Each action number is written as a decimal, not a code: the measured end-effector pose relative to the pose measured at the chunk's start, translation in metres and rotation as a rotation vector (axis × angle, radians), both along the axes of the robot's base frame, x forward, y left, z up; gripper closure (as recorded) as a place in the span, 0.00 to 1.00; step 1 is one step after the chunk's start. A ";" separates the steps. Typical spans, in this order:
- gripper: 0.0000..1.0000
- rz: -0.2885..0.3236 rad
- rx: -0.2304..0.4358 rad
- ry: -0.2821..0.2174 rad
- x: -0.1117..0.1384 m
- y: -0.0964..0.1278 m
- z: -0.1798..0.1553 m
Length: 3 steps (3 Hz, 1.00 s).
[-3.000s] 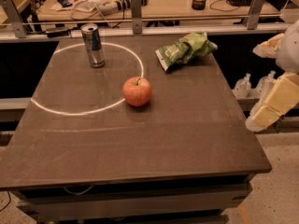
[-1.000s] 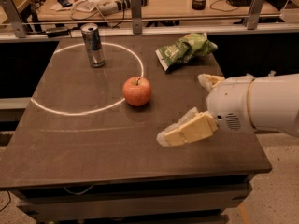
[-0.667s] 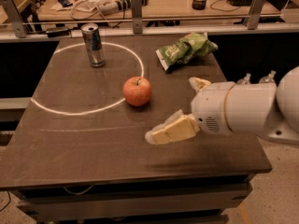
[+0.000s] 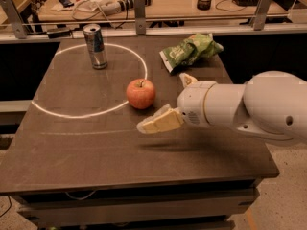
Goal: Move apple near green jalapeno chip bag
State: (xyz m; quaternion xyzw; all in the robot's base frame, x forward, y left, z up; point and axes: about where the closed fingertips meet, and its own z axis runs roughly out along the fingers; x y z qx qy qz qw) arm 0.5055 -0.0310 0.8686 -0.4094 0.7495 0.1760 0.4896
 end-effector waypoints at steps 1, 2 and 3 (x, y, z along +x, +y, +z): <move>0.00 0.002 0.029 -0.006 0.021 0.014 -0.008; 0.00 -0.002 0.071 0.021 0.035 0.025 -0.014; 0.00 -0.005 0.124 0.069 0.046 0.035 -0.020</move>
Offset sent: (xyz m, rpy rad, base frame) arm 0.0546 0.0343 -0.0254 0.1298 0.0651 -0.0150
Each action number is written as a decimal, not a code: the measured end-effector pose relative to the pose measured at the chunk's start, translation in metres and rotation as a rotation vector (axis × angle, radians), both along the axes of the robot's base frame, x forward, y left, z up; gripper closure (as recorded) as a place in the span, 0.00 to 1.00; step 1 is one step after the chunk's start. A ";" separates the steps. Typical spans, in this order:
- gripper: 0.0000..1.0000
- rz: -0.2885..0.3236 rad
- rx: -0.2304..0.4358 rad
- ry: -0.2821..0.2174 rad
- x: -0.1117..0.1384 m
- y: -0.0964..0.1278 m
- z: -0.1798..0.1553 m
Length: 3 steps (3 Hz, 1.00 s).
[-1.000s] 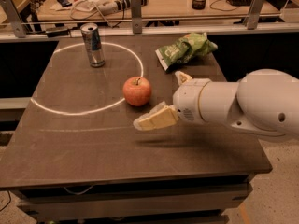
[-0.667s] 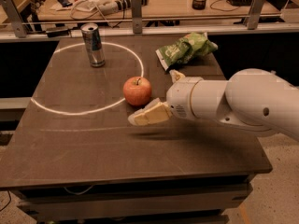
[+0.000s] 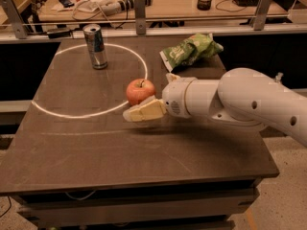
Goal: Move apple near green jalapeno chip bag
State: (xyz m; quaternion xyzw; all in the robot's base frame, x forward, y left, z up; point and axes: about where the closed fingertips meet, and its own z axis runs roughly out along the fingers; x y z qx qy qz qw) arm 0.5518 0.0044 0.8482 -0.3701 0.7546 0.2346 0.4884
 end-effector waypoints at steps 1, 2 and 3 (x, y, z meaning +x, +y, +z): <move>0.00 0.014 0.018 0.024 0.006 0.006 -0.009; 0.18 0.027 0.023 0.034 0.008 0.010 -0.014; 0.41 0.040 0.019 0.023 0.005 0.012 -0.011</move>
Offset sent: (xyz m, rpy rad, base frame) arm 0.0122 0.0094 -0.0236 0.0305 0.0516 0.0356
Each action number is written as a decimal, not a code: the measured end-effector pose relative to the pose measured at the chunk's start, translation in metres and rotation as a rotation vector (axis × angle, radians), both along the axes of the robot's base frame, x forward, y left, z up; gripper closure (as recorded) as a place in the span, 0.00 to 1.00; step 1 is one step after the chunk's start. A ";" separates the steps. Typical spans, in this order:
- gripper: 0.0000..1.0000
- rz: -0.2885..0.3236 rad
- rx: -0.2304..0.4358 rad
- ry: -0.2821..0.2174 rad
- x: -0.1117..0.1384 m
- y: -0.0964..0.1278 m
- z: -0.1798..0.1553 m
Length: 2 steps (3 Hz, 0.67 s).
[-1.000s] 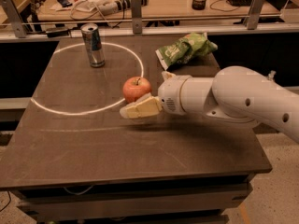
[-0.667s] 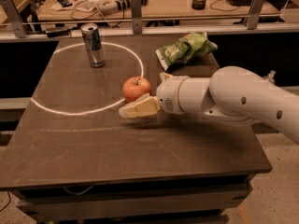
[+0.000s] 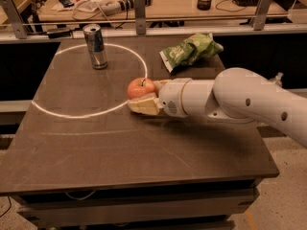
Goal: Move apple near green jalapeno chip bag
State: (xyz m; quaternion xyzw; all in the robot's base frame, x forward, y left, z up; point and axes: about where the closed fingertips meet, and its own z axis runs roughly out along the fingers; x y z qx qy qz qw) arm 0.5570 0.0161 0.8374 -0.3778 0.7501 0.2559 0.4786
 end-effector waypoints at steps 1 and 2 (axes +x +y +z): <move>0.65 -0.009 -0.012 -0.018 -0.002 -0.004 0.005; 0.88 -0.072 -0.049 -0.054 0.006 -0.026 0.014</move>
Offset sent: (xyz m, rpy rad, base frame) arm 0.0213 -0.0723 0.0265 -0.1045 -0.1032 -0.1906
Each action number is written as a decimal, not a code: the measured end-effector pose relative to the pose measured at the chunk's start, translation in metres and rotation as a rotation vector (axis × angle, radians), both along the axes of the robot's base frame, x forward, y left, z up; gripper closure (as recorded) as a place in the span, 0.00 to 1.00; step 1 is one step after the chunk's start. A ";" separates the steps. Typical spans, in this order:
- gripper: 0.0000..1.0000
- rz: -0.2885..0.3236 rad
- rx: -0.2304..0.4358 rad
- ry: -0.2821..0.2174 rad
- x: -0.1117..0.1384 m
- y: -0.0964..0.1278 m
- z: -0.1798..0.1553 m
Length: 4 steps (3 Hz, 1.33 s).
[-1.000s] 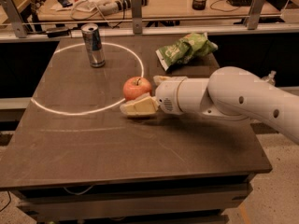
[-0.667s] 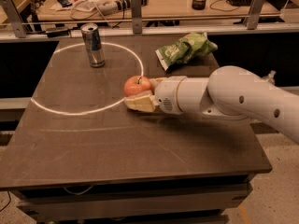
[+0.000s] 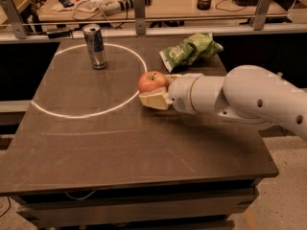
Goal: Move apple near green jalapeno chip bag
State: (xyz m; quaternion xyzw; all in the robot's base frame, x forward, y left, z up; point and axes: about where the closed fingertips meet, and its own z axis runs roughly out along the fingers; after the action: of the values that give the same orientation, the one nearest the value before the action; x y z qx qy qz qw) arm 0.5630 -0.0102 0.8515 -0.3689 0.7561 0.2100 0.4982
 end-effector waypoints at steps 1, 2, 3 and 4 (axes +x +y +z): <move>1.00 -0.085 -0.051 -0.028 0.016 -0.032 0.005; 1.00 -0.164 -0.093 -0.033 0.034 -0.066 0.003; 1.00 -0.219 -0.105 -0.040 0.054 -0.088 0.000; 1.00 -0.266 -0.080 -0.046 0.077 -0.097 -0.003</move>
Offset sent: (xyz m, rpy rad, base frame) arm 0.0579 -0.1141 -0.0022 -0.1431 -0.0287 -0.2719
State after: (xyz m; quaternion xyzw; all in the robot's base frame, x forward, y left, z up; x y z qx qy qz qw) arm 0.6401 -0.1076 0.8482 -0.2896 0.7945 0.1030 0.5237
